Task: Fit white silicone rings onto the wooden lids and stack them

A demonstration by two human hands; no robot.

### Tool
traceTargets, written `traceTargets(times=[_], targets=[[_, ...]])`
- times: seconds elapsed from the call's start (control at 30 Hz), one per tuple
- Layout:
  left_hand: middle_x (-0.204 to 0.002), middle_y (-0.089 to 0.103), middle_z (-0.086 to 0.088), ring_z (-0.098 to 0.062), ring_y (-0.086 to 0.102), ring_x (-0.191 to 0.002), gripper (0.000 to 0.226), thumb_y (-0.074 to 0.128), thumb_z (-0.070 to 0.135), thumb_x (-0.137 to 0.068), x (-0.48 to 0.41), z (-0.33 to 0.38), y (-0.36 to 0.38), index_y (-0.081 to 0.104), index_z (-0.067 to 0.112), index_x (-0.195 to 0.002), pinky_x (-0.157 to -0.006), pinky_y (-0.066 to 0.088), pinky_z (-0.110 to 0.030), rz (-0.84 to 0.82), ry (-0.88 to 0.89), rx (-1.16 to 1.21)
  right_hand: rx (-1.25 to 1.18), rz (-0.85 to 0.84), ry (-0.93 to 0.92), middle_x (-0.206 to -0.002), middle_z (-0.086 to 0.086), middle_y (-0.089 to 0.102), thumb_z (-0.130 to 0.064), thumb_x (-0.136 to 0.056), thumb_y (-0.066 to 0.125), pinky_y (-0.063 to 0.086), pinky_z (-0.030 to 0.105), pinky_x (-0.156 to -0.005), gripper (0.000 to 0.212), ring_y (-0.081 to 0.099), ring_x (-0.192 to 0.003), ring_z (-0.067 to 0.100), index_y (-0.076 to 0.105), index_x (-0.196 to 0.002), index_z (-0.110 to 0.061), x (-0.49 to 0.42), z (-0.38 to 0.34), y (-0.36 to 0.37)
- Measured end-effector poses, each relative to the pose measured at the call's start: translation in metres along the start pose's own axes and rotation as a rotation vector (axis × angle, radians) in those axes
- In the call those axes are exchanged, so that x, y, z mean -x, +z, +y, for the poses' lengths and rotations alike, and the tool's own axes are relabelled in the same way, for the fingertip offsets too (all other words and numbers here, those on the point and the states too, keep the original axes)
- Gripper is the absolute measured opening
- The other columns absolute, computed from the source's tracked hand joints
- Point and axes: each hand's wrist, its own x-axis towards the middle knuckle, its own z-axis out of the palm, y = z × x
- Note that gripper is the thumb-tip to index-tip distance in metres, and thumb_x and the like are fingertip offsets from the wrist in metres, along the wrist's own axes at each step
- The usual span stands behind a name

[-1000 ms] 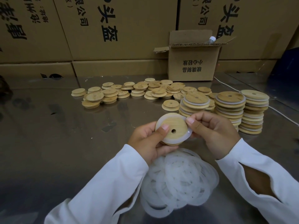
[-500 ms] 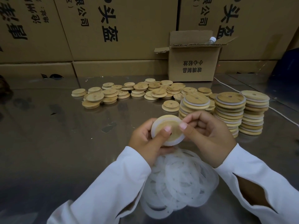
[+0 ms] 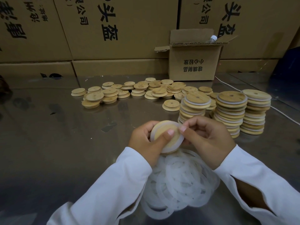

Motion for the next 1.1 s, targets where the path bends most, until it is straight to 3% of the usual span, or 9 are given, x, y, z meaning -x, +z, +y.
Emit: traceTargets(times=[0.1, 0.23, 0.37, 0.53, 0.73, 0.97, 1.1], targets=[[-0.075, 0.069, 0.002, -0.008, 0.064, -0.069, 0.009, 0.069, 0.014, -0.078, -0.001, 0.000, -0.002, 0.069, 0.018, -0.086, -0.064, 0.050, -0.018, 0.013, -0.009, -0.006, -0.010, -0.019, 0.042, -0.065, 0.007, 0.064, -0.008, -0.079, 0.064, 0.054, 0.036, -0.067, 0.014, 0.060, -0.059, 0.018, 0.064, -0.067, -0.015, -0.001, -0.001, -0.002], [-0.077, 0.071, -0.006, -0.020, 0.065, -0.073, 0.008, 0.071, 0.016, -0.077, -0.002, 0.000, -0.001, 0.070, 0.016, -0.084, -0.073, 0.052, -0.034, 0.029, -0.094, 0.122, -0.012, -0.052, 0.036, -0.056, -0.002, 0.062, -0.007, -0.080, 0.063, 0.050, 0.020, -0.056, 0.015, 0.057, -0.049, 0.008, 0.063, -0.066, -0.014, -0.003, -0.003, -0.003], [-0.081, 0.070, -0.011, -0.029, 0.065, -0.081, 0.023, 0.079, 0.025, -0.064, -0.002, 0.003, 0.000, 0.071, 0.015, -0.083, -0.083, 0.053, -0.044, 0.033, -0.163, 0.250, -0.031, -0.052, 0.035, -0.053, -0.003, 0.062, -0.006, -0.080, 0.062, 0.050, 0.016, -0.054, 0.015, 0.057, -0.047, 0.007, 0.062, -0.067, -0.014, -0.003, -0.005, -0.003], [-0.077, 0.068, -0.008, -0.019, 0.067, -0.072, 0.035, 0.065, 0.024, -0.060, -0.003, 0.009, 0.002, 0.068, 0.005, -0.090, -0.067, 0.058, -0.031, 0.022, -0.255, 0.484, -0.035, -0.035, 0.002, -0.054, -0.005, 0.063, -0.007, -0.079, 0.063, 0.049, 0.015, -0.054, 0.014, 0.057, -0.048, 0.006, 0.062, -0.067, -0.015, -0.002, -0.009, -0.002], [-0.073, 0.069, -0.005, -0.021, 0.067, -0.074, 0.030, 0.069, 0.031, -0.054, 0.000, 0.007, 0.003, 0.069, 0.014, -0.080, -0.071, 0.057, -0.036, 0.077, -0.201, 0.364, 0.011, 0.029, -0.033, -0.060, 0.000, 0.063, -0.007, -0.078, 0.065, 0.049, 0.015, -0.052, 0.017, 0.057, -0.048, 0.006, 0.063, -0.066, -0.018, 0.002, -0.011, -0.001], [-0.077, 0.067, -0.009, -0.021, 0.067, -0.074, 0.028, 0.066, 0.024, -0.059, -0.002, 0.007, 0.005, 0.066, 0.009, -0.083, -0.067, 0.059, -0.033, 0.090, -0.248, 0.490, 0.063, -0.001, 0.016, -0.058, -0.003, 0.061, -0.007, -0.080, 0.064, 0.048, 0.015, -0.052, 0.017, 0.056, -0.045, 0.002, 0.060, -0.067, -0.017, 0.001, -0.014, 0.001], [-0.082, 0.065, -0.011, -0.016, 0.067, -0.071, 0.030, 0.065, 0.022, -0.061, -0.002, 0.010, 0.004, 0.066, 0.006, -0.086, -0.057, 0.055, -0.026, 0.124, -0.261, 0.544, 0.058, -0.021, 0.051, -0.057, -0.001, 0.060, -0.007, -0.080, 0.064, 0.048, 0.015, -0.051, 0.016, 0.055, -0.043, 0.002, 0.061, -0.066, -0.014, 0.001, -0.013, 0.002]])
